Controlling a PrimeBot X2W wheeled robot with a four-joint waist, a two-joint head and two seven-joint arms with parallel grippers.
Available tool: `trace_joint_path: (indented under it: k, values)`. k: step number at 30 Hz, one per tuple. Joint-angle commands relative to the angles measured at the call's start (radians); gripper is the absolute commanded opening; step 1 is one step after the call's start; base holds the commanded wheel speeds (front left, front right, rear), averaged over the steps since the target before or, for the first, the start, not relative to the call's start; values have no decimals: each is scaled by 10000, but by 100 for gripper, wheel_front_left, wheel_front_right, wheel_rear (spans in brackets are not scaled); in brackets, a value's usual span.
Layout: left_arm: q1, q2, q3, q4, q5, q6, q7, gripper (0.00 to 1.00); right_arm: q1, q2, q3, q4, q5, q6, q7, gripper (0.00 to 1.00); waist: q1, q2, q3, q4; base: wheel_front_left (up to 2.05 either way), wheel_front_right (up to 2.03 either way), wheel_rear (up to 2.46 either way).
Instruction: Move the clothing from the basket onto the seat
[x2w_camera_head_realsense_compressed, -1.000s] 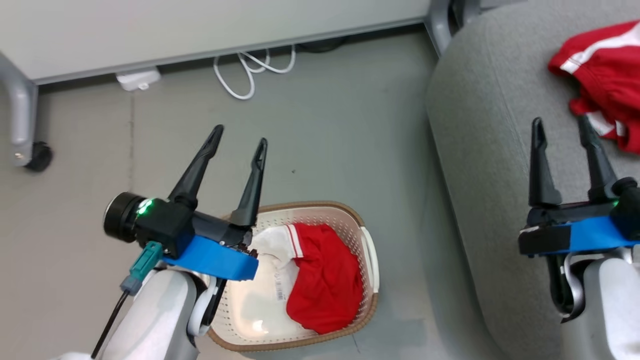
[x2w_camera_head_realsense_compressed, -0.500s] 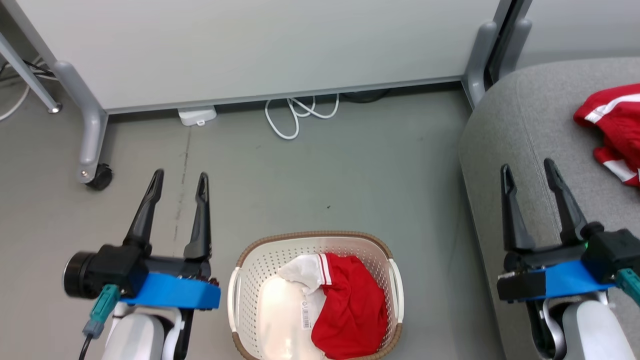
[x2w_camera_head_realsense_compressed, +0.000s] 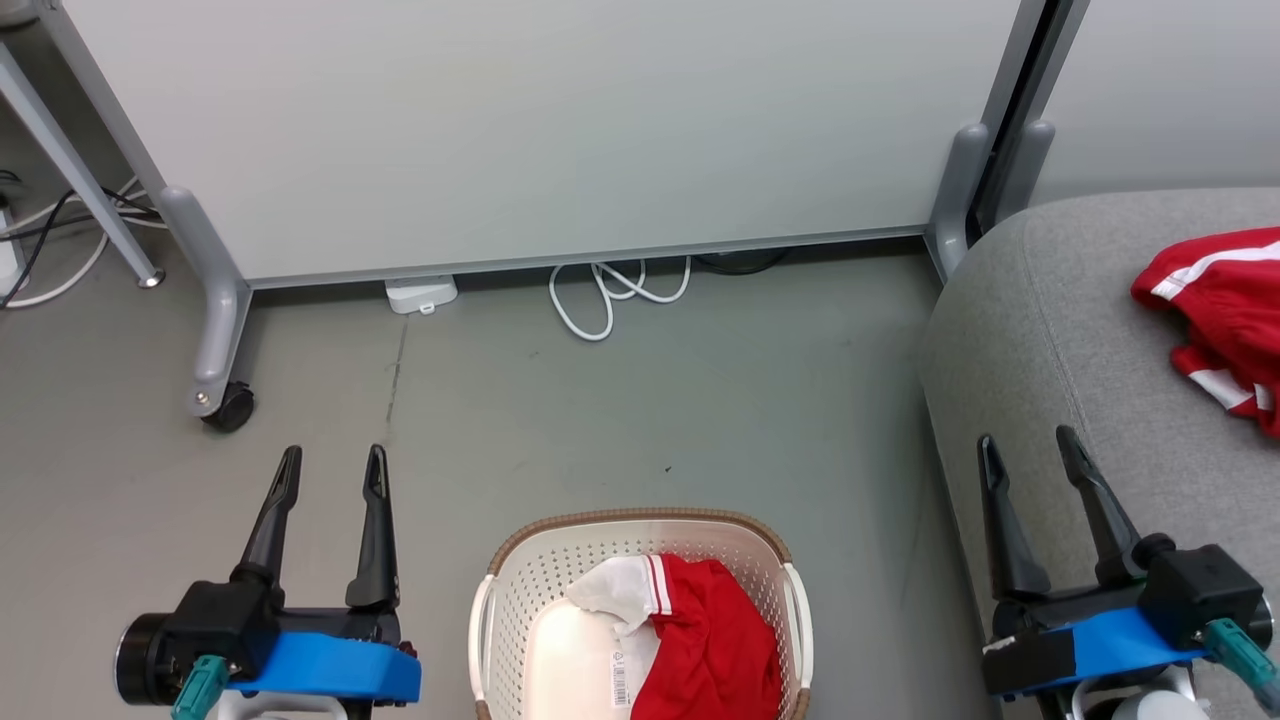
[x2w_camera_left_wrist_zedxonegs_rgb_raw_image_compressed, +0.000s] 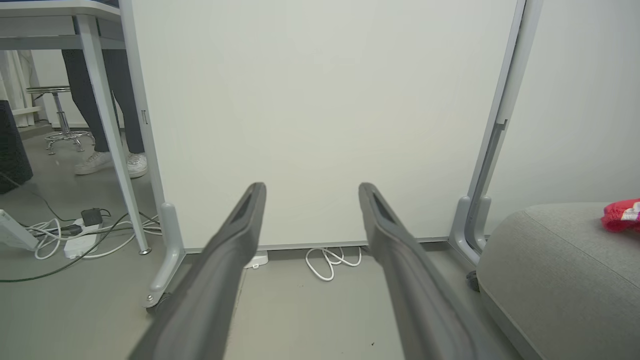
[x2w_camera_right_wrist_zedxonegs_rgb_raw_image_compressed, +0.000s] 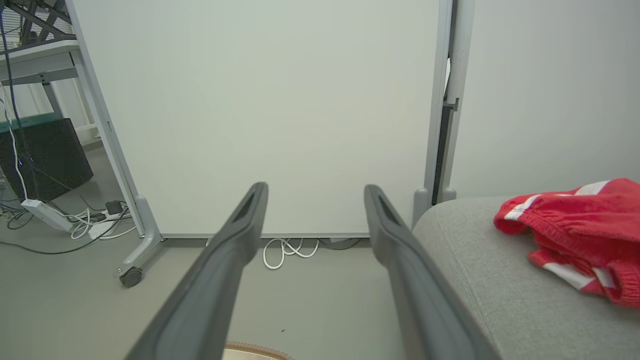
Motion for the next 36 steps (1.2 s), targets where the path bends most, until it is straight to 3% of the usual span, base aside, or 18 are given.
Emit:
trace_joint_path:
  k: [1,26,36]
  values:
    - [63,-13,63,12,89,-65,-26,100,139,9,4,28,51,5,-6,100,1,-1,-40,-2,0,0,0]
    - [217,-148,-38,94,76,-93,-26,100,325,11,146,244,-8,5,-6,100,1,-1,-224,21,0,0,0]
    - [-636,275,-1242,563,-30,-69,-26,100,-80,11,164,181,44,5,-6,100,1,-1,207,13,0,0,0]
